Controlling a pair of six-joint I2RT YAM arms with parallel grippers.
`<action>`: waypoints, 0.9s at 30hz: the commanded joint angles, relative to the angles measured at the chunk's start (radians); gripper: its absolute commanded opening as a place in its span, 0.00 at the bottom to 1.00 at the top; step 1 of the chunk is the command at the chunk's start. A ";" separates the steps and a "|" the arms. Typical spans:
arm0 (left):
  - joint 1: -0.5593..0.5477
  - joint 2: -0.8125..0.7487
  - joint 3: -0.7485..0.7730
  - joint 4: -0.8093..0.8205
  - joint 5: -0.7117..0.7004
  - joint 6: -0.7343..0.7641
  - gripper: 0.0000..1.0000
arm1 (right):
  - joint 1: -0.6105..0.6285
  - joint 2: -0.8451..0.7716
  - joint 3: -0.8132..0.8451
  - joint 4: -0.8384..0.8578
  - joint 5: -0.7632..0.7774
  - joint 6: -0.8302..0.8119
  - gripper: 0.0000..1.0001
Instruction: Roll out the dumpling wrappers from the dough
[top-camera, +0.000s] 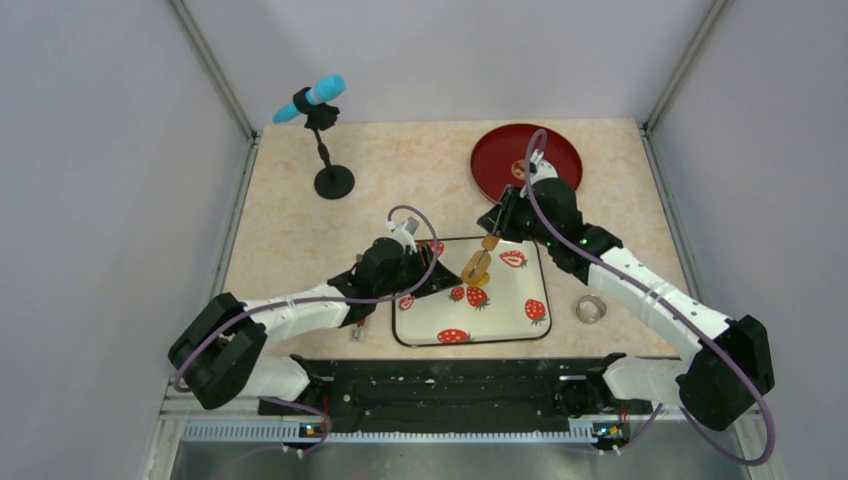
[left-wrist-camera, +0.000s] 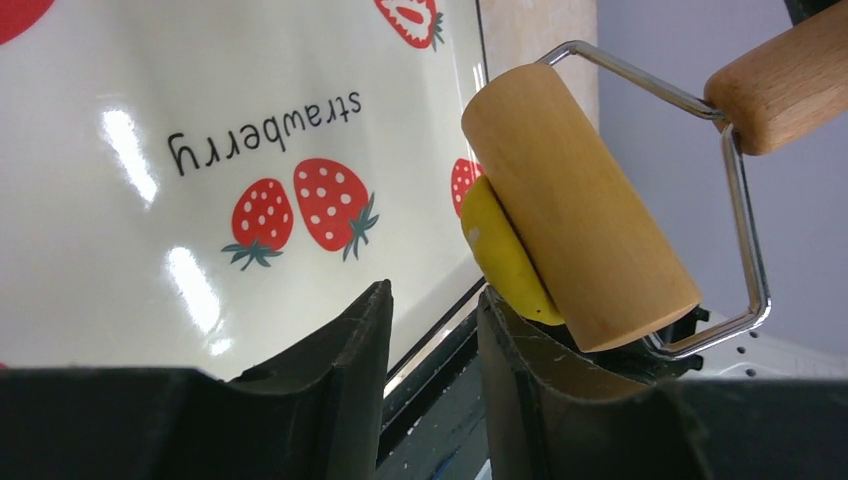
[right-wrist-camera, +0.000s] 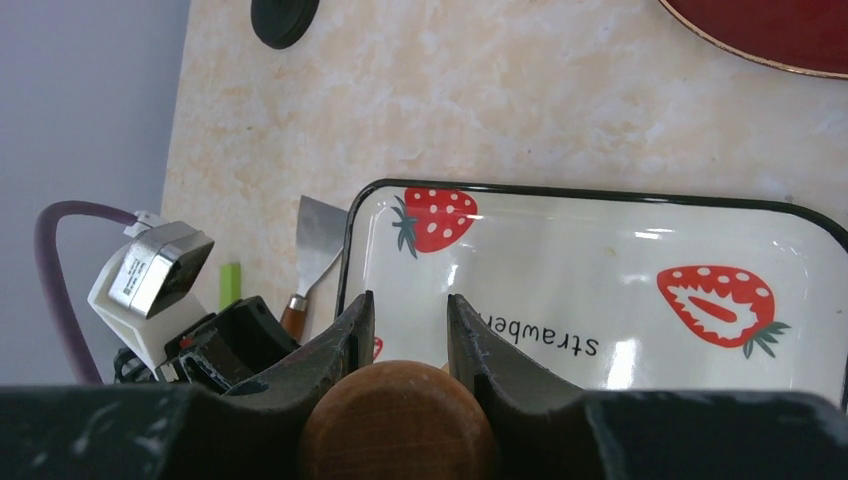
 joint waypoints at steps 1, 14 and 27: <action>-0.015 -0.038 0.016 -0.066 -0.033 0.065 0.41 | -0.016 -0.053 -0.012 0.134 -0.021 0.061 0.00; 0.023 -0.167 -0.081 0.031 -0.112 -0.051 0.49 | -0.017 -0.057 -0.022 0.124 -0.042 0.043 0.00; 0.039 -0.018 -0.011 0.153 0.030 -0.104 0.47 | -0.017 -0.048 -0.012 0.138 -0.064 0.051 0.00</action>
